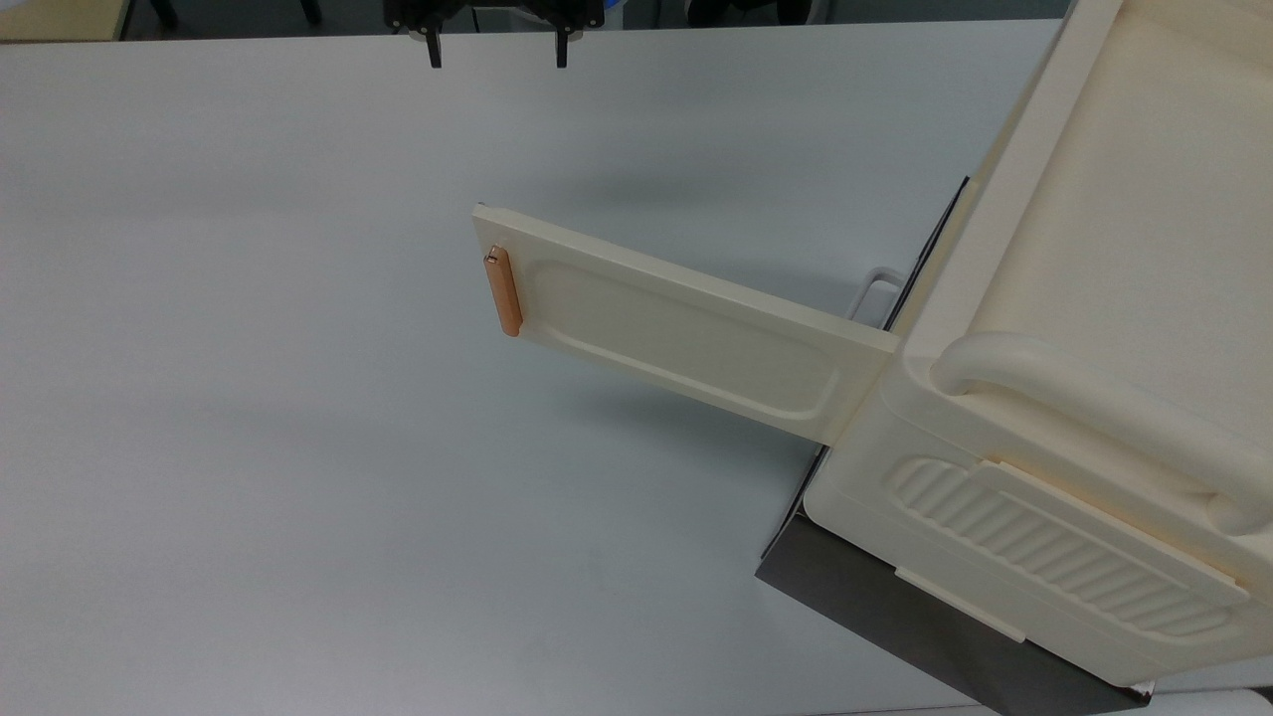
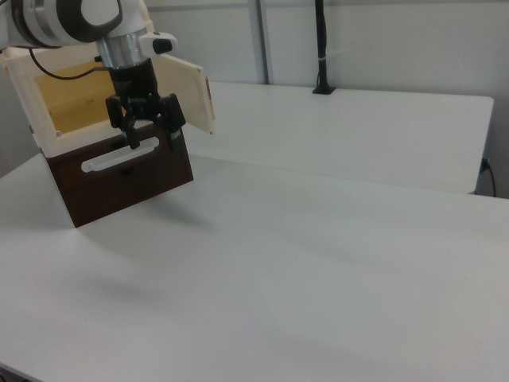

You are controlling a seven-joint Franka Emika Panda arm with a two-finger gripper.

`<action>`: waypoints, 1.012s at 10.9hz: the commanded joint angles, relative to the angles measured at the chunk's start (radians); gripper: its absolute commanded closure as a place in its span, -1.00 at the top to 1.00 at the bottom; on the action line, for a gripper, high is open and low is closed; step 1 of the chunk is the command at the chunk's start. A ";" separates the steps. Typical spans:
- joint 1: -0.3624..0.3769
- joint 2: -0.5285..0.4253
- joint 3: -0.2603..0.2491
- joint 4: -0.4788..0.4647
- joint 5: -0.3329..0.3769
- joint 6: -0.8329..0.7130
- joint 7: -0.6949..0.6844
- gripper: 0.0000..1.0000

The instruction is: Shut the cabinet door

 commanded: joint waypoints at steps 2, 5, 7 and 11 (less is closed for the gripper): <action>0.001 -0.030 0.001 -0.035 0.007 0.004 0.008 1.00; 0.001 -0.028 0.001 -0.037 0.007 0.010 0.002 0.31; 0.002 -0.027 0.001 -0.037 0.007 0.013 0.002 -0.70; 0.005 -0.016 0.001 -0.031 0.012 0.046 0.010 -1.00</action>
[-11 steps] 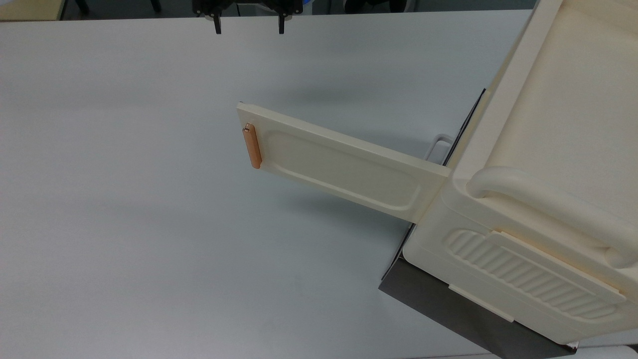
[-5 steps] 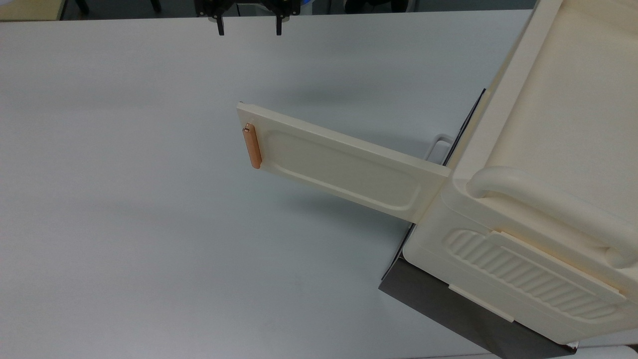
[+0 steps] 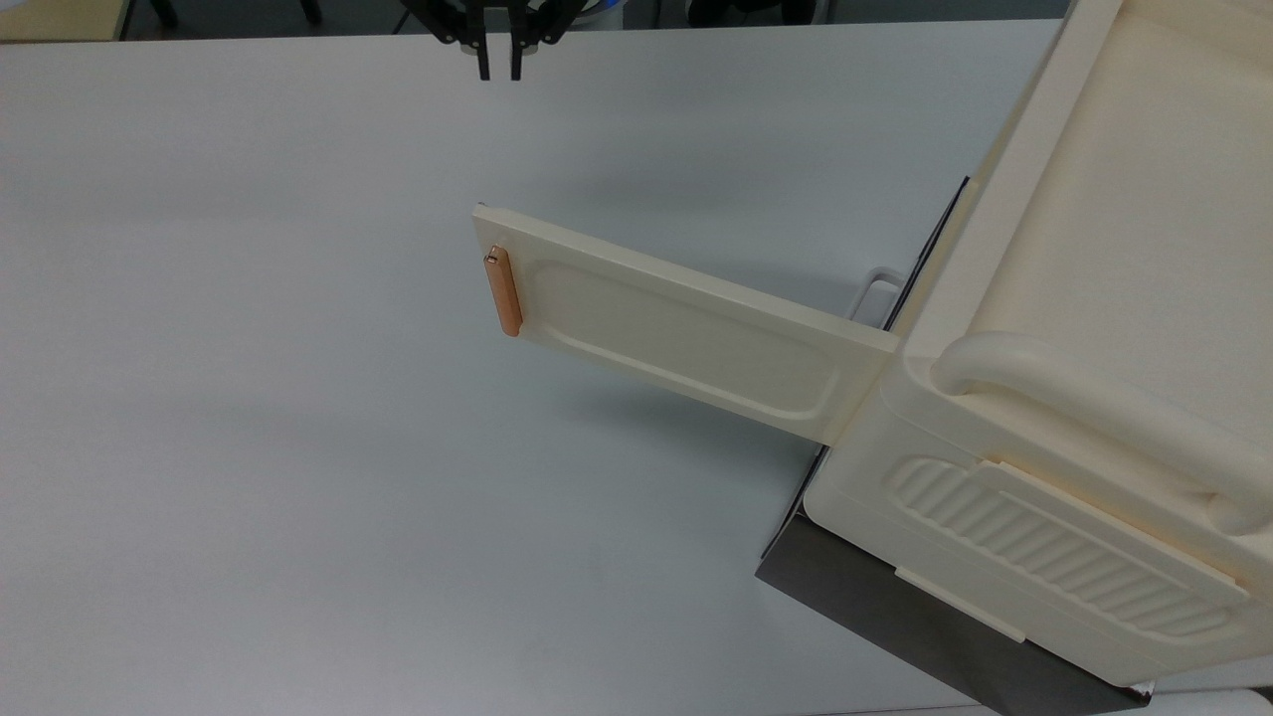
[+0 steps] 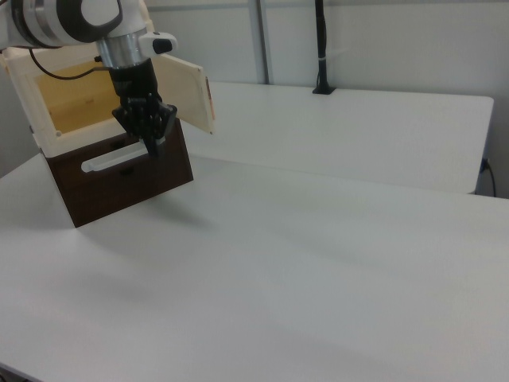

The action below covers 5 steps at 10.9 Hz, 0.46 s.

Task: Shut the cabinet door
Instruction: 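Lower the gripper beside the outer edge of the open cream door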

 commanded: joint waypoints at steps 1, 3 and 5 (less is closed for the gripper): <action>0.005 -0.016 0.001 -0.030 0.011 0.044 0.011 -1.00; 0.008 -0.004 0.001 -0.020 0.013 0.065 0.019 -1.00; 0.007 0.012 0.001 0.034 0.054 0.131 0.022 -1.00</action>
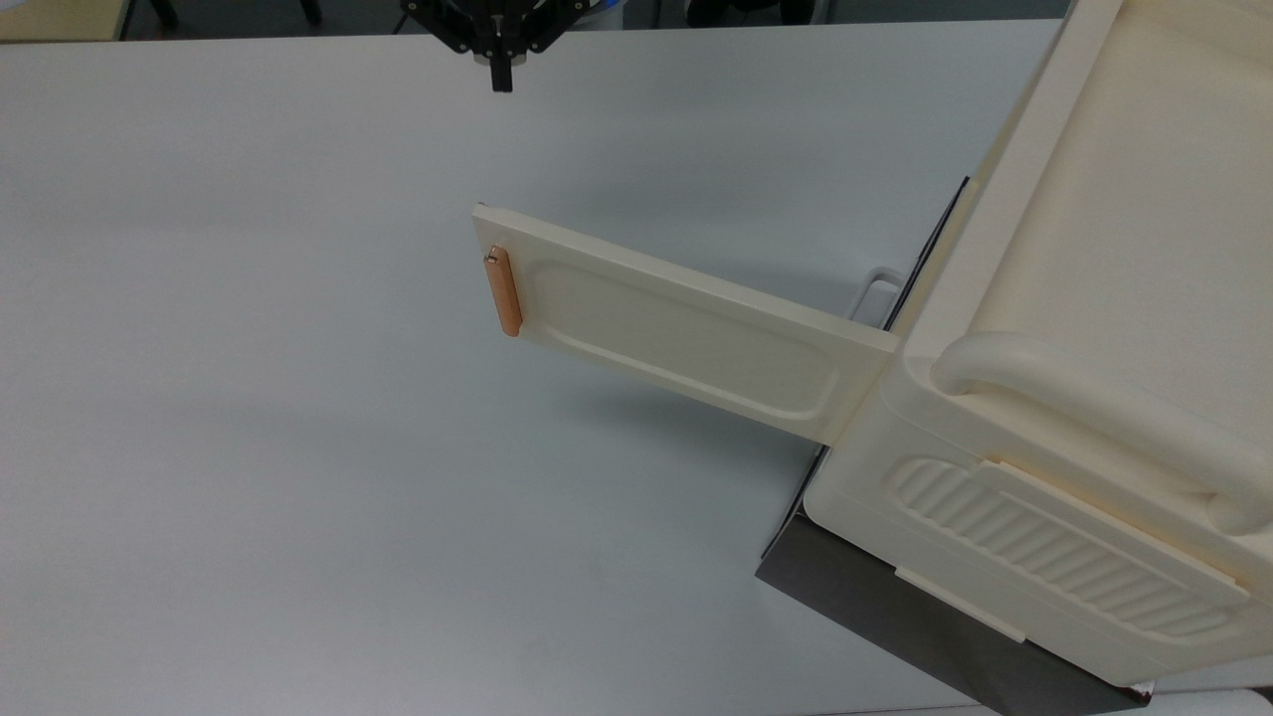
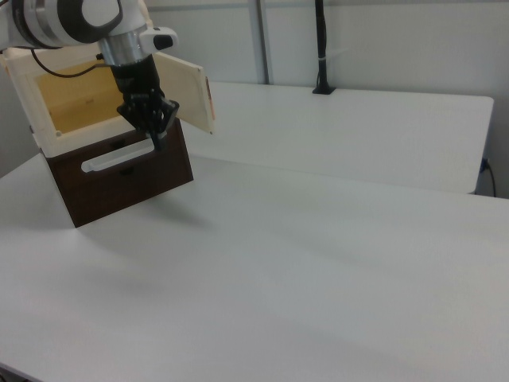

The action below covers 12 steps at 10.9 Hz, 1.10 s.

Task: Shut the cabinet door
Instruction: 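Lower the gripper beside the outer edge of the open cream door, then push the door edge with the gripper, swinging it shut against the cabinet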

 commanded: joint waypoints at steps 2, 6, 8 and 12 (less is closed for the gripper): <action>0.007 0.021 -0.002 0.060 0.089 0.189 0.077 -1.00; 0.008 0.063 0.001 0.098 0.083 0.555 0.243 -1.00; 0.008 0.093 0.001 0.098 0.083 0.731 0.261 -1.00; 0.008 0.150 0.000 0.098 0.075 0.885 0.269 -1.00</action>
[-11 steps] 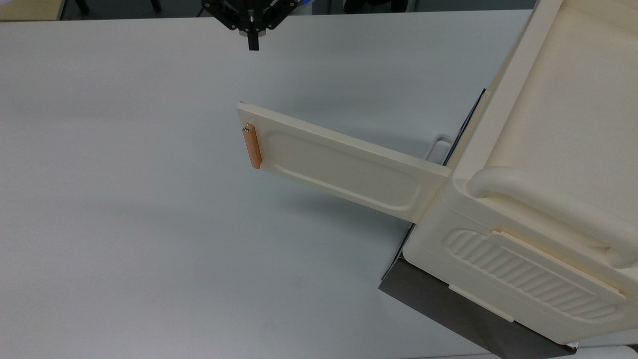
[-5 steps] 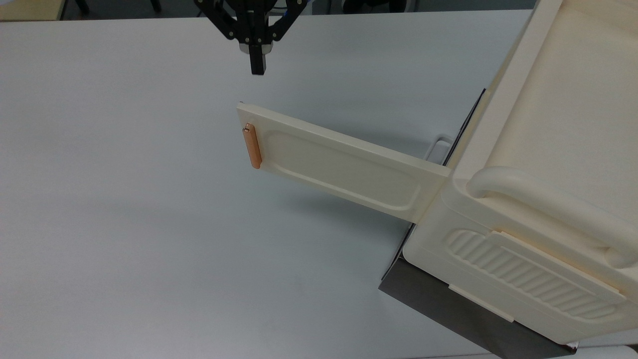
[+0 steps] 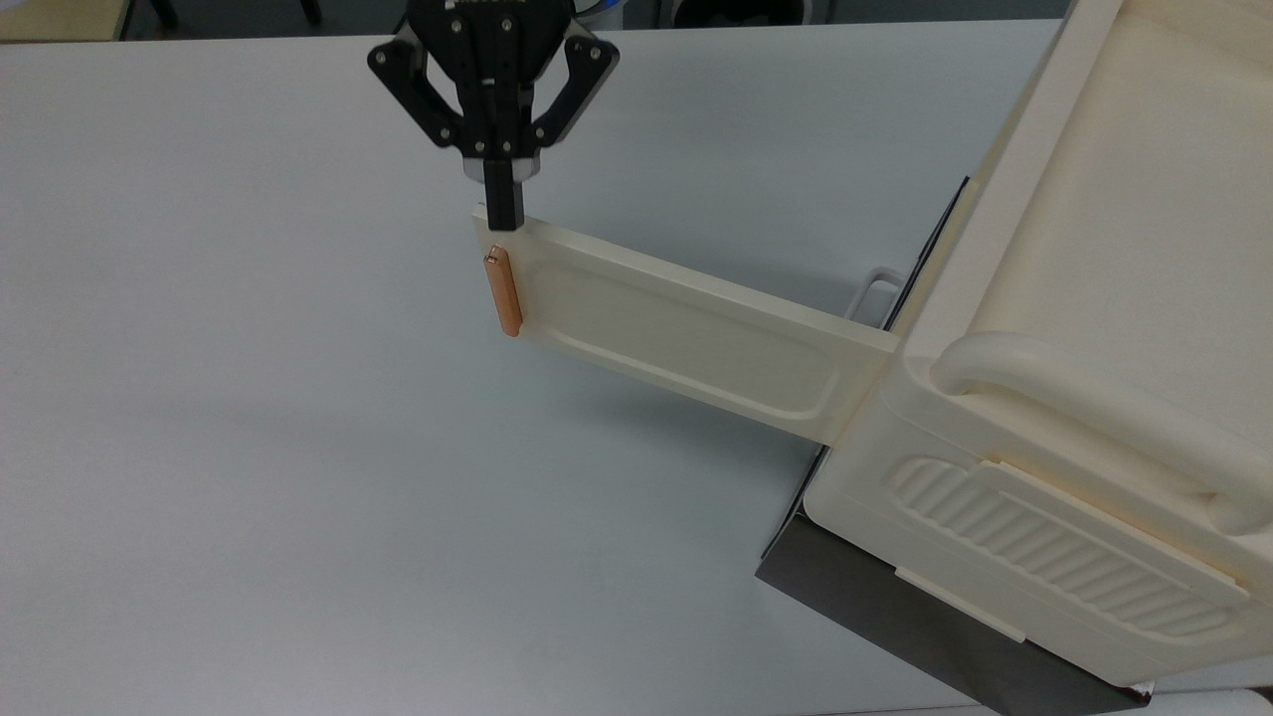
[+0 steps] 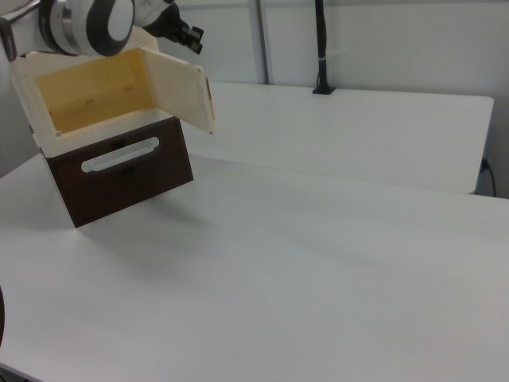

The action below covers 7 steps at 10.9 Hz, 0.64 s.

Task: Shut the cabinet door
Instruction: 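Push the door edge with the gripper, swinging it shut against the cabinet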

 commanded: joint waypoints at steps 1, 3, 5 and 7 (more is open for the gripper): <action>0.008 0.037 -0.003 0.012 -0.005 0.048 0.022 -1.00; 0.008 0.037 -0.003 0.012 -0.013 0.038 0.022 -1.00; 0.009 0.013 0.006 0.015 -0.001 -0.099 0.016 -1.00; 0.016 -0.028 0.039 0.017 0.016 -0.312 0.007 -1.00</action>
